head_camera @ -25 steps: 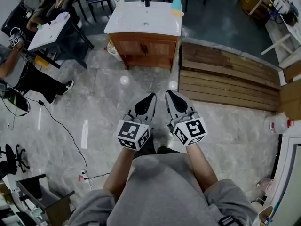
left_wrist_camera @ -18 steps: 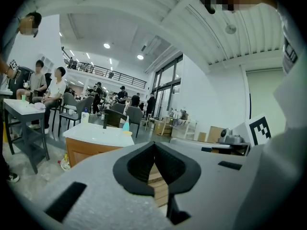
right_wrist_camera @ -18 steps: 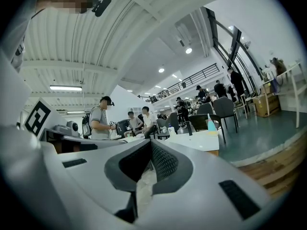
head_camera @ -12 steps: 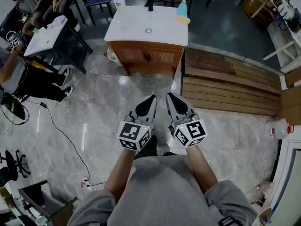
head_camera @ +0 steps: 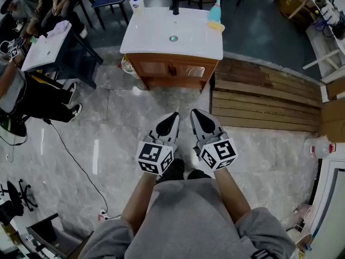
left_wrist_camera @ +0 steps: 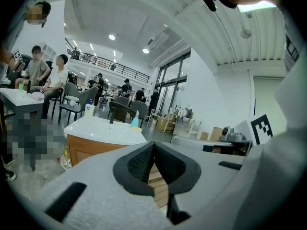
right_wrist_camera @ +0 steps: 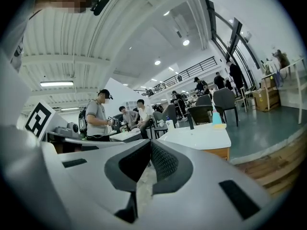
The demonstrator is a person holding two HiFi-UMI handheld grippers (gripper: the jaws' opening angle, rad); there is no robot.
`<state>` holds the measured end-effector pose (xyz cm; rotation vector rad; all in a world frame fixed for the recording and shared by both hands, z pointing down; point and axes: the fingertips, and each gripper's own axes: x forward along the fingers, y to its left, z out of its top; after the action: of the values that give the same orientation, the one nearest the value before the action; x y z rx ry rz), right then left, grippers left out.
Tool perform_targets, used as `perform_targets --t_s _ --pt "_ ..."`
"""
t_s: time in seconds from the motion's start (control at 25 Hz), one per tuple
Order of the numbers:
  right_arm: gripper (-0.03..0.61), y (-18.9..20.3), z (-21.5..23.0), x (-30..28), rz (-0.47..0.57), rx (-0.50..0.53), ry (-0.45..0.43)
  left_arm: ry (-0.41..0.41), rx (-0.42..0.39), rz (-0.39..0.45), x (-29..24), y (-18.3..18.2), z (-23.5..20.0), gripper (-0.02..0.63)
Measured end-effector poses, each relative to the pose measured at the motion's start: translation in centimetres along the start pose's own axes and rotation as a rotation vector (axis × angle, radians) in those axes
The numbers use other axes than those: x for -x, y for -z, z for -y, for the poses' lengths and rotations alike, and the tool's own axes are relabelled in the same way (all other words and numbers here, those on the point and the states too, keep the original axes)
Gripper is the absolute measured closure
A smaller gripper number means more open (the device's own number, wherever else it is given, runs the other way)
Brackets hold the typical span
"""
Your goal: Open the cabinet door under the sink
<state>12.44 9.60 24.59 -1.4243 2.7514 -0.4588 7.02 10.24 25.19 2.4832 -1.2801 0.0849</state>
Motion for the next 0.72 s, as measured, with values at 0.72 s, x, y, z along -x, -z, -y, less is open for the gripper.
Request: perform_targets --t_s 0.72 --pt "0.569 1.8 3.2 -7.9 -0.065 -0.029 0.034 0.02 0.049 -0.058 -5.4 0.6 -6.7 0.606"
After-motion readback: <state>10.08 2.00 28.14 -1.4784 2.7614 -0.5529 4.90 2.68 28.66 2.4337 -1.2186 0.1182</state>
